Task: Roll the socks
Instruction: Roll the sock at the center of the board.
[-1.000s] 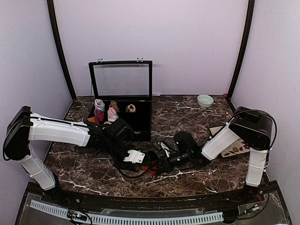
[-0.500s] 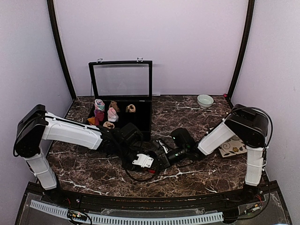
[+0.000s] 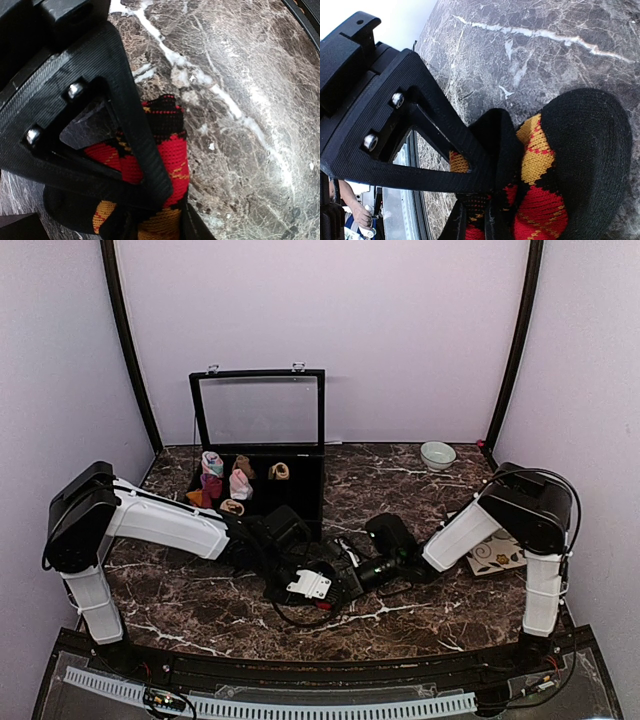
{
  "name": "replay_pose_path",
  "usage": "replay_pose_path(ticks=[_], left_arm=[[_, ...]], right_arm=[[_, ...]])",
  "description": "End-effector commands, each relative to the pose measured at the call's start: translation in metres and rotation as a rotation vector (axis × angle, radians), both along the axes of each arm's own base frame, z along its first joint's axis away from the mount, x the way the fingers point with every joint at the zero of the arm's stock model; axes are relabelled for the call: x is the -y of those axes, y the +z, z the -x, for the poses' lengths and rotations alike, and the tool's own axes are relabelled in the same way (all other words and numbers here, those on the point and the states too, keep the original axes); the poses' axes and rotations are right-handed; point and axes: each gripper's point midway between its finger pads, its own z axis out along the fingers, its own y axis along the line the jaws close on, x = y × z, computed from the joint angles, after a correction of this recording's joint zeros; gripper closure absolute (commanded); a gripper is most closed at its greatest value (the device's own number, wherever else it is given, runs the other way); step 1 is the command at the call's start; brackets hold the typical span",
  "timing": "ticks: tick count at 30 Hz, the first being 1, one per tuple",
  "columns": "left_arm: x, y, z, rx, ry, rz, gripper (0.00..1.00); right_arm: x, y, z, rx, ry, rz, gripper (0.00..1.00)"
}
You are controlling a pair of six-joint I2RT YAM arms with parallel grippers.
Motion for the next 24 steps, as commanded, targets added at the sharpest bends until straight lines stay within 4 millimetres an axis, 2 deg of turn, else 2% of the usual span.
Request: replay_pose_path(ticks=[1, 3, 5, 6, 7, 8, 10, 16, 19, 24], left_arm=[[-0.026, -0.031, 0.02, -0.074, -0.024, -0.116, 0.78], [-0.027, -0.036, 0.022, -0.108, -0.022, -0.141, 0.96], [-0.027, -0.036, 0.02, -0.174, 0.003, -0.143, 1.0], [-0.025, -0.031, 0.021, -0.245, 0.02, -0.133, 1.0], [-0.023, -0.024, 0.019, -0.317, 0.038, -0.119, 1.0], [-0.021, -0.019, 0.016, -0.365, 0.053, -0.11, 1.0], [-0.021, -0.017, 0.013, -0.402, 0.06, -0.118, 0.99], [-0.033, -0.036, 0.021, -0.452, 0.061, -0.184, 0.97], [-0.033, -0.04, 0.024, -0.476, 0.063, -0.195, 0.97], [-0.037, -0.048, 0.027, -0.508, 0.076, -0.232, 0.95]], right_arm=[[0.066, -0.092, 0.026, -0.182, -0.103, 0.399, 0.95], [0.063, -0.081, 0.018, -0.129, -0.116, 0.377, 0.89], [0.062, -0.07, 0.009, -0.062, -0.14, 0.359, 0.77], [0.063, -0.066, 0.005, -0.033, -0.152, 0.357, 0.35], [0.064, -0.063, 0.001, -0.007, -0.168, 0.36, 0.05], [0.067, -0.061, 0.0, 0.008, -0.175, 0.364, 0.01], [0.068, -0.057, 0.0, 0.025, -0.18, 0.348, 0.0], [0.074, -0.048, 0.002, 0.057, -0.196, 0.321, 0.01], [0.084, -0.046, 0.005, 0.087, -0.206, 0.338, 0.01], [0.105, -0.029, 0.006, 0.212, -0.233, 0.342, 0.01]])
